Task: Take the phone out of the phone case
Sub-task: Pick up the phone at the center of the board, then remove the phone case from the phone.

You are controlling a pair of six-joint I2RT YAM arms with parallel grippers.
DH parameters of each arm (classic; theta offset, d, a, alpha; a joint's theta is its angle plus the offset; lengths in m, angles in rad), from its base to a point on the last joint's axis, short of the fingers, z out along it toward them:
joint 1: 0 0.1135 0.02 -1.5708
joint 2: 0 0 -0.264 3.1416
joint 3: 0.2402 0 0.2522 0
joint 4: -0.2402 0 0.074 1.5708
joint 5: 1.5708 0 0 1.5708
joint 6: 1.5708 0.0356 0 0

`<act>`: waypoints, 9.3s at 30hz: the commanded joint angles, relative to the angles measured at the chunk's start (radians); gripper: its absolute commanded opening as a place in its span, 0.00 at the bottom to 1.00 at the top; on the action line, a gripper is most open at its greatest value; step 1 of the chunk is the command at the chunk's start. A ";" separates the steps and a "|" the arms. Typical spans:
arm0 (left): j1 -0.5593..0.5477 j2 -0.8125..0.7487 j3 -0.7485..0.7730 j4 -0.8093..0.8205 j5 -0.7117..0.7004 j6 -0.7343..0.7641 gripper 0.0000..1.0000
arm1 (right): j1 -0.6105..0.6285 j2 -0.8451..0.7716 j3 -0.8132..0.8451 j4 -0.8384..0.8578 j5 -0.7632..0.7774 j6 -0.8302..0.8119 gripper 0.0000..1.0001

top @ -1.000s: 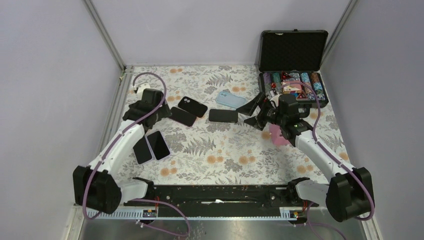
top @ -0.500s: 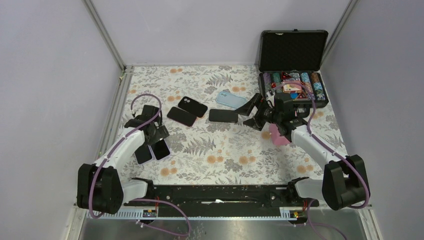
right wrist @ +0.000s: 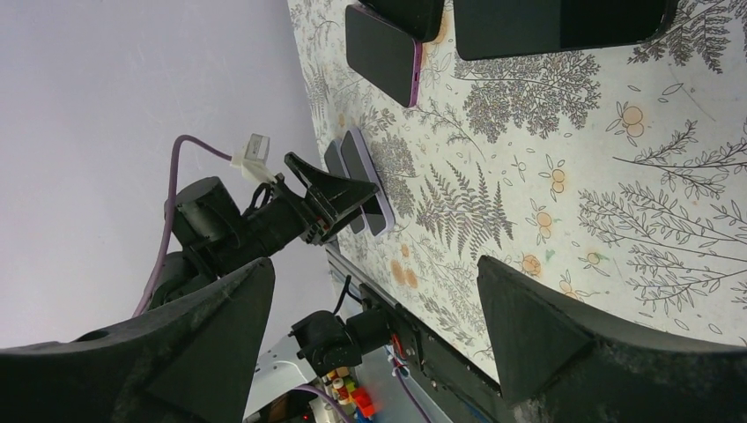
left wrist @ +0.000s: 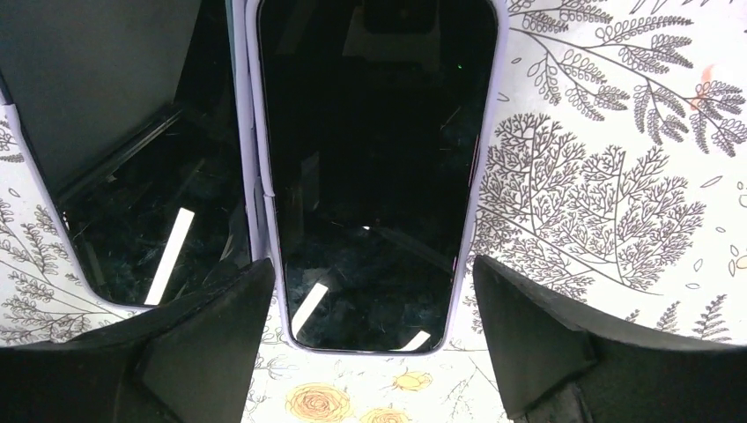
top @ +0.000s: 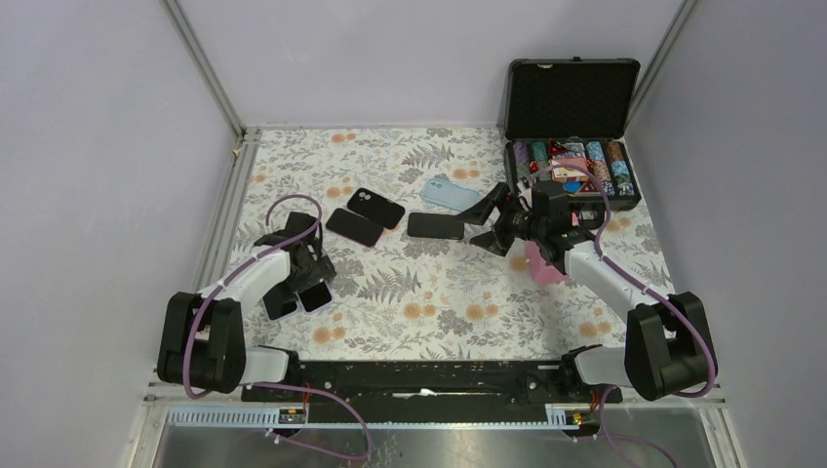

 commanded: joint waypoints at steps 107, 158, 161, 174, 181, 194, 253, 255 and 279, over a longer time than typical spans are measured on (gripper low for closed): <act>0.013 -0.113 0.205 1.082 0.983 -0.530 0.65 | 0.308 0.155 0.324 0.573 -0.032 0.282 0.07; 0.042 -0.207 0.226 1.270 0.831 -1.000 0.00 | 0.296 0.179 0.226 1.036 0.091 0.539 0.41; 0.041 -0.204 0.232 1.272 0.830 -0.998 0.00 | 0.299 0.180 0.217 1.049 0.093 0.536 0.44; 0.041 -0.209 0.203 1.222 0.800 -1.044 0.00 | 0.302 0.212 0.232 1.122 0.098 0.584 0.13; 0.033 -0.124 0.104 1.367 0.866 -1.253 0.00 | 0.308 0.274 0.288 1.303 0.103 0.662 0.00; -0.017 -0.074 0.063 1.477 0.866 -1.397 0.00 | 0.321 0.287 0.317 1.365 0.098 0.649 0.00; -0.008 -0.233 0.158 1.297 0.811 -1.361 0.00 | 0.358 0.086 0.342 0.763 0.117 0.408 0.34; -0.008 -0.232 0.162 1.297 0.818 -1.365 0.00 | 0.359 0.099 0.350 0.791 0.109 0.421 0.23; -0.051 -0.224 0.127 1.251 0.841 -1.482 0.00 | 0.460 0.199 0.492 1.025 0.104 0.392 0.00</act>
